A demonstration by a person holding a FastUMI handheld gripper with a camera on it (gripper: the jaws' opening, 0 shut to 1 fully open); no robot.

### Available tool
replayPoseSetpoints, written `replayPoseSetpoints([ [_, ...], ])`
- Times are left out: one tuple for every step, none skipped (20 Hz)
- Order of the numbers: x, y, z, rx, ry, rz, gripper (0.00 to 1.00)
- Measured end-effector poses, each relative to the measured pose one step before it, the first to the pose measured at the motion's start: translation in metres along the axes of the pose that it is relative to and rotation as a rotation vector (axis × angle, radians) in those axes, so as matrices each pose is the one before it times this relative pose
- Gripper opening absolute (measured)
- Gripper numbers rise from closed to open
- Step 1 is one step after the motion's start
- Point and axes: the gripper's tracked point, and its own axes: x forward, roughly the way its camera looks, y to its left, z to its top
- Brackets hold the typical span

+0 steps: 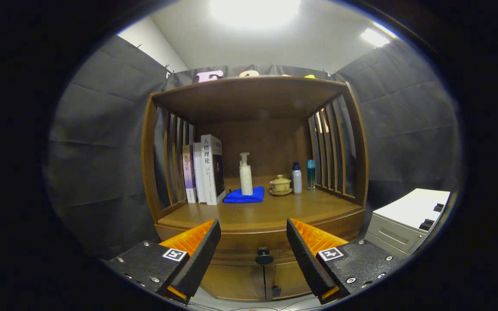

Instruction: Pull open the drawer, take out the items inside it, and place them on the countertop above the cabinet.

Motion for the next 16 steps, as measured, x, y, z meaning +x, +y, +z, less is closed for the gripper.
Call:
replayPoseSetpoints([
  [0.00659, -0.00120, -0.01083, -0.00347, 0.01462, -0.00456, 0.95],
  [0.00707, -0.00170, -0.01178, -0.00840, 0.01622, -0.00438, 0.95],
  [0.00681, -0.00091, -0.00977, -0.01325, 0.02075, -0.00094, 0.95],
  [0.00570, -0.00367, -0.00838, -0.01384, 0.01399, -0.00564, 0.95],
  [0.00627, -0.00084, -0.00503, -0.01601, 0.00588, -0.00358, 0.95],
  [0.00603, -0.00082, -0.00362, -0.01226, 0.00150, -0.00028, 0.95],
  [0.00399, -0.00039, -0.00509, -0.00679, 0.00513, 0.00457, 0.95],
  [0.00536, 0.00072, -0.00759, 0.00112, 0.00743, 0.00616, 0.95],
  [0.00464, 0.00210, -0.00698, 0.00794, 0.01168, 0.00548, 0.95],
  [0.00186, 0.00018, -0.00566, 0.01365, 0.01253, 0.00736, 0.95],
  [0.00390, 0.00075, -0.00538, 0.01202, 0.00782, 0.00426, 0.95],
  [0.00355, -0.00178, -0.00469, 0.00467, 0.00738, -0.00435, 0.95],
  [0.00328, -0.00387, -0.00570, 0.00445, 0.00107, -0.00710, 0.95],
  [0.00388, -0.00344, -0.00379, 0.00317, 0.00382, -0.00726, 0.95],
  [0.00330, -0.00184, -0.00539, 0.00557, 0.00491, -0.00479, 0.95],
  [0.00488, -0.00054, -0.00433, 0.01106, 0.00619, 0.00650, 0.95],
])
